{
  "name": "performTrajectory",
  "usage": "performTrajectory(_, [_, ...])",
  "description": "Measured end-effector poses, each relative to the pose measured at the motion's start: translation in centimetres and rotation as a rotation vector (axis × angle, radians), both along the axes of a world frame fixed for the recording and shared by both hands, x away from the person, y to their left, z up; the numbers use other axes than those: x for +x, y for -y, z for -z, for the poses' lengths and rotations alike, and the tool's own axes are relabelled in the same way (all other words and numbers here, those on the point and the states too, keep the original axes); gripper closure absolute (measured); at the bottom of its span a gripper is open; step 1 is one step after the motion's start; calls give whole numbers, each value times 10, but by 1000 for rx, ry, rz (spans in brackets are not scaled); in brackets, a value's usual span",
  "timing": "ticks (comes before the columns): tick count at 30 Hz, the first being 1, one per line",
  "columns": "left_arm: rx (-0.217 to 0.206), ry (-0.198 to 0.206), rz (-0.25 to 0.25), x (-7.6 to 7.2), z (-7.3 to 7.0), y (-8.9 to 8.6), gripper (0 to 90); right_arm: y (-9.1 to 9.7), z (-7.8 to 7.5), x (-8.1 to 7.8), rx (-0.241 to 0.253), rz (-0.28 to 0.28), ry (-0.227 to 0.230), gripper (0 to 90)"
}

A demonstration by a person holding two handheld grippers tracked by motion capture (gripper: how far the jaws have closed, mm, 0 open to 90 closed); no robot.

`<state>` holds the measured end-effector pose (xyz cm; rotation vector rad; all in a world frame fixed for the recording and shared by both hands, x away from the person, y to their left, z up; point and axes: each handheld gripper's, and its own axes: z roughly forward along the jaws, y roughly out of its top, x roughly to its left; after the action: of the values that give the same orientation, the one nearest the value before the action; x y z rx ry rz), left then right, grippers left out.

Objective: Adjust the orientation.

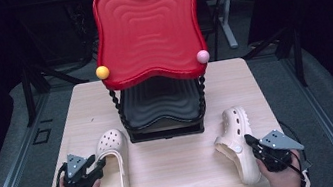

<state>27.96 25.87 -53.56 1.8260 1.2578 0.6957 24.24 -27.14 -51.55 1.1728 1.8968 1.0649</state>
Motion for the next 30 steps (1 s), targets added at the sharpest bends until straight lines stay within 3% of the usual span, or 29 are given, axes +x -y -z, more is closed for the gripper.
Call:
performTrajectory(9, [-3,-5,2,0,0,-2,564,11,-3,-3,16,48,-10,900])
performTrajectory(12, [-9,-3,0,0,1,-2,553,18,-3,-4,47,82,-19,900])
performTrajectory(13, [-9,-3,0,0,1,-2,552,23,-4,-4,68,94,-27,900])
performTrajectory(14, [-8,-3,1,0,1,-2,552,29,-3,-4,120,113,-46,900])
performTrajectory(24, [-6,-7,-1,1,2,-2,550,48,-1,0,133,188,-62,900])
performTrajectory(30, [0,-11,-2,1,1,-2,550,69,7,7,142,262,-108,900])
